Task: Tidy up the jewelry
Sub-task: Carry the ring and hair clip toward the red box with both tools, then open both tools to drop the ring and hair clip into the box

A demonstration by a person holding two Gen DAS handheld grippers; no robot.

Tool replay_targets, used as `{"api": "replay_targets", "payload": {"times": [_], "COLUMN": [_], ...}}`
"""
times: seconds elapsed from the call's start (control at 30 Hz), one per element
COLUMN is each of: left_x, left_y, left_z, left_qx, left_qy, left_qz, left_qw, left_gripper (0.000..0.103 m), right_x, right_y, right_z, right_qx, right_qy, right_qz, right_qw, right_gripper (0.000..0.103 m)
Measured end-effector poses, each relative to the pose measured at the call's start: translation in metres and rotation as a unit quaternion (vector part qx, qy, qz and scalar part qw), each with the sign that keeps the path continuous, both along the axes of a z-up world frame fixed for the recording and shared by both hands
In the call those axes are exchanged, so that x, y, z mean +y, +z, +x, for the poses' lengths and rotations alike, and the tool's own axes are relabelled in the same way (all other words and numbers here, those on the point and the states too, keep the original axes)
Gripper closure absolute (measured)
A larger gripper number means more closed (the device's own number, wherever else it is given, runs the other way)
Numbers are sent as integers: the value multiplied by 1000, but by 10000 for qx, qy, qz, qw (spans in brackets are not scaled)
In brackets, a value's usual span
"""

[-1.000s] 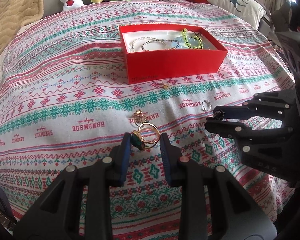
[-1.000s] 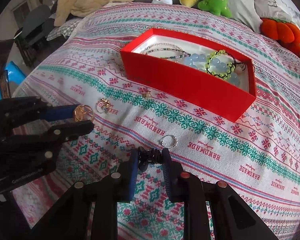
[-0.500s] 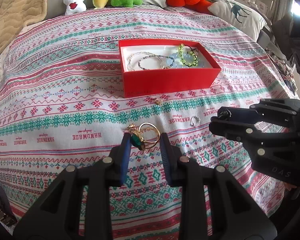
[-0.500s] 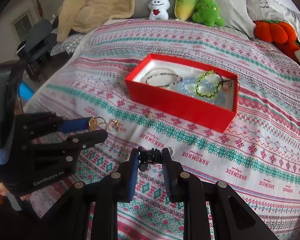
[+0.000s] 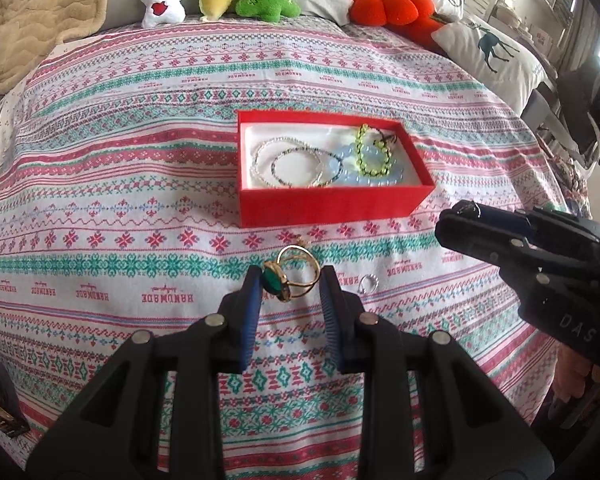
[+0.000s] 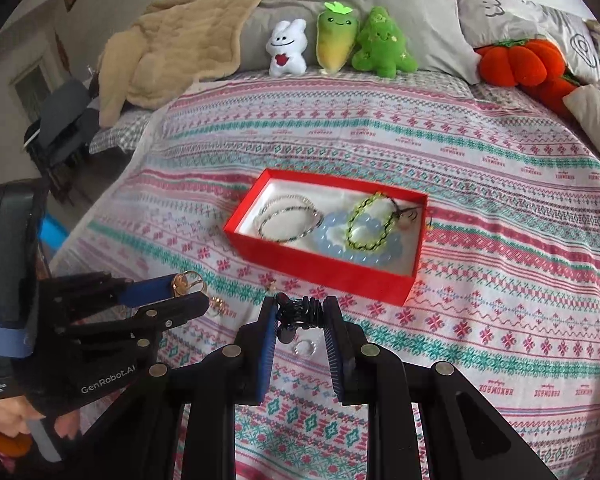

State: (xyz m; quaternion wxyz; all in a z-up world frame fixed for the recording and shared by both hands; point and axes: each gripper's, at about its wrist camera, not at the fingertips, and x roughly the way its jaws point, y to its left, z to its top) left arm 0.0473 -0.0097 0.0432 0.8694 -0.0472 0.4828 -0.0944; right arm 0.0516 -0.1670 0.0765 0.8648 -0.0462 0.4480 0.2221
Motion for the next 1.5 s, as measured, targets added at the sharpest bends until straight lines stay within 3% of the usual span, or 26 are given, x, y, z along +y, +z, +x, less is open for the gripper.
{"api": "replay_targets", "payload": {"times": [0.47,0.83,1.37,1.5], "left_x": [-7,-18,-14,-16], "left_y": [20,3,-26,-24], "left_z": [32,62,91,89], "left_qx": [-202,-327,8,-48], "left_qy": [160,98,457,374], "left_qz": [-245,-69,-175,-94], "left_qw": [9994,9994,9988,9992], "left_gripper": [72,72,72,64], "right_x": [-21,-23,-14,-16], "right_y": [10,-3,-32,-34], "right_z": [35,62,93,95], "right_qx": [13,154,476,487], "right_qy": [-431,-501,-624,-649], "right_qz": [148,210,97,103], "right_qw": [9990,9984,9969,9967], "right_gripper": [80,80,80,80]}}
